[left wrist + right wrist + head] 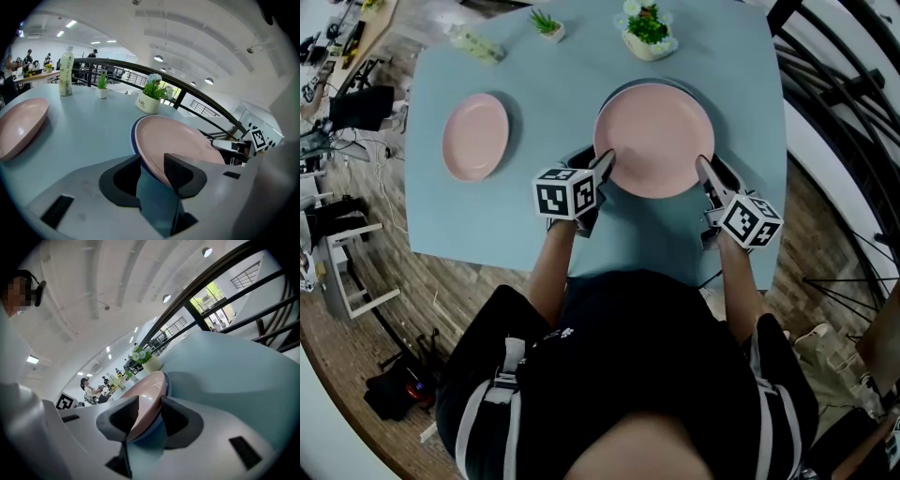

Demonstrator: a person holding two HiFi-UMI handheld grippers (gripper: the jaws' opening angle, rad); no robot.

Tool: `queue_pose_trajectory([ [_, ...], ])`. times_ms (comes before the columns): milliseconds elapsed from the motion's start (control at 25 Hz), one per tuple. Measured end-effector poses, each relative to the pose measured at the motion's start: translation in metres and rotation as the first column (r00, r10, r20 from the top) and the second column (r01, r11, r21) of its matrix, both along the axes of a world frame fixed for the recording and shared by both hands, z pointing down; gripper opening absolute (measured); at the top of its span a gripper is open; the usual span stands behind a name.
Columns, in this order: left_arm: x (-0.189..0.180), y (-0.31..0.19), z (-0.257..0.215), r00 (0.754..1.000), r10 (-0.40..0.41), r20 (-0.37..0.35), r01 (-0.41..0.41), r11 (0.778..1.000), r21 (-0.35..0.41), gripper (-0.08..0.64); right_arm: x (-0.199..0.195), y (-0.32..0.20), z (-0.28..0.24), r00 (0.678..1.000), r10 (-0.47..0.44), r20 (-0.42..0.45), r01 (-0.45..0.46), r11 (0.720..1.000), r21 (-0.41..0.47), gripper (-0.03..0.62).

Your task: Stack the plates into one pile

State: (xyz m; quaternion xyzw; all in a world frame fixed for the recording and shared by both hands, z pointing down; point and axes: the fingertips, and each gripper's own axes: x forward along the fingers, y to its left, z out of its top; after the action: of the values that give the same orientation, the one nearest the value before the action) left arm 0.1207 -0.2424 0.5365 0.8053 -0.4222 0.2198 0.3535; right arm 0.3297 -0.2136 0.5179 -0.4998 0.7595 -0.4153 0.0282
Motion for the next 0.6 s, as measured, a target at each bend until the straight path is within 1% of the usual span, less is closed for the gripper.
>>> queue_pose_trajectory([
  [80, -0.001, 0.000, 0.002, 1.000, 0.001, 0.013, -0.001, 1.000, 0.000, 0.149, -0.002, 0.000, 0.002, 1.000, -0.009, 0.003, 0.009, 1.000, -0.008, 0.143],
  [160, -0.003, 0.000, 0.003, 1.000, -0.006, 0.003, 0.006, 1.000, -0.001, 0.150, -0.003, 0.000, 0.003, 1.000, -0.014, 0.004, 0.014, 1.000, -0.011, 0.148],
  [240, -0.006, -0.001, 0.001, 1.000, -0.020, -0.003, 0.020, 1.000, 0.014, 0.152, -0.003, 0.001, 0.003, 1.000, -0.013, 0.001, 0.013, 1.000, -0.013, 0.162],
  [400, -0.014, -0.008, -0.007, 0.999, -0.038, 0.016, 0.037, 0.997, 0.066, 0.150, 0.003, -0.001, -0.002, 1.000, 0.022, -0.009, -0.022, 1.000, 0.007, 0.170],
  [600, -0.021, -0.001, -0.012, 0.999, -0.041, 0.002, 0.041, 0.996, 0.074, 0.150, 0.003, 0.005, -0.008, 0.999, 0.047, -0.021, -0.046, 0.999, 0.026, 0.169],
])
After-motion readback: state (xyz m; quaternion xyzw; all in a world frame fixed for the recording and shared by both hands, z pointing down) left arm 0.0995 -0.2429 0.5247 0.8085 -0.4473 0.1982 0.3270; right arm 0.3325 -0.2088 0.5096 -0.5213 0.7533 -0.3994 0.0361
